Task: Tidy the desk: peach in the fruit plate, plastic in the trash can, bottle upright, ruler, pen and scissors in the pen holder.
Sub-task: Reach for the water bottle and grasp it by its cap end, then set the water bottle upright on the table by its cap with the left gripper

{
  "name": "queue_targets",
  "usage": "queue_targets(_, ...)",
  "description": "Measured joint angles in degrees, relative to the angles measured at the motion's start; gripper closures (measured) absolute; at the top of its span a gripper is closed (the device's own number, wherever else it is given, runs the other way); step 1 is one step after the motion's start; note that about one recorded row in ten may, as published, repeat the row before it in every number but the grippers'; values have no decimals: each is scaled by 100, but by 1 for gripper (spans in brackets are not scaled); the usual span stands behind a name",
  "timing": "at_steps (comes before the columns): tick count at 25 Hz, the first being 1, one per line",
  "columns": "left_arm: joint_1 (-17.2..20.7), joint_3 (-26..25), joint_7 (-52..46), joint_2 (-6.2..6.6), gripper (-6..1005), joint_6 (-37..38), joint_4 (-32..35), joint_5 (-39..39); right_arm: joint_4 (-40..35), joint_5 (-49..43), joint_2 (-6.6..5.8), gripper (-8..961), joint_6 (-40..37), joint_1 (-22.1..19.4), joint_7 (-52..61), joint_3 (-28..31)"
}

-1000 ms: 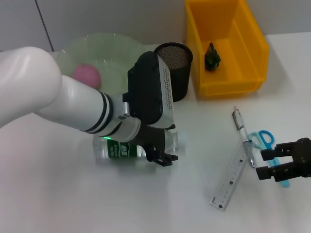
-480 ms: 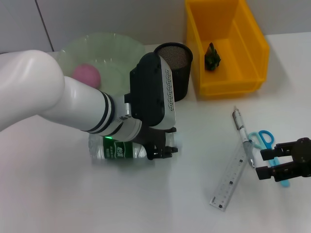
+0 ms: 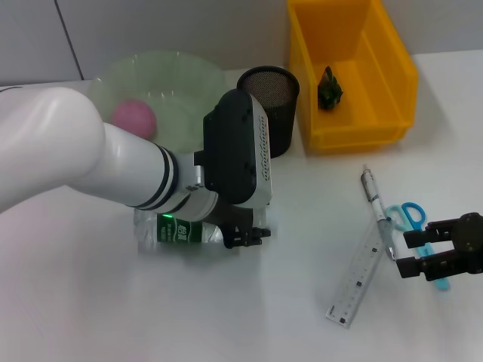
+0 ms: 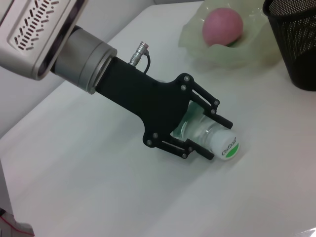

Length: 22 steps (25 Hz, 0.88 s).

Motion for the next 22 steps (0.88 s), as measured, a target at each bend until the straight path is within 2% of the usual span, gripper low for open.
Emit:
queue_targets(10, 387, -463, 0, 23, 555, -50, 531, -25, 3, 7, 3, 120, 9, -12, 2, 0)
queue_targets(18, 695, -1042, 18, 49, 557, 38, 862, -271, 9, 18, 0, 120, 19, -16, -21, 0)
queue_targets(22, 782, -1548, 78, 56, 558, 264, 897, -571, 9, 19, 0, 120, 19, -13, -31, 0)
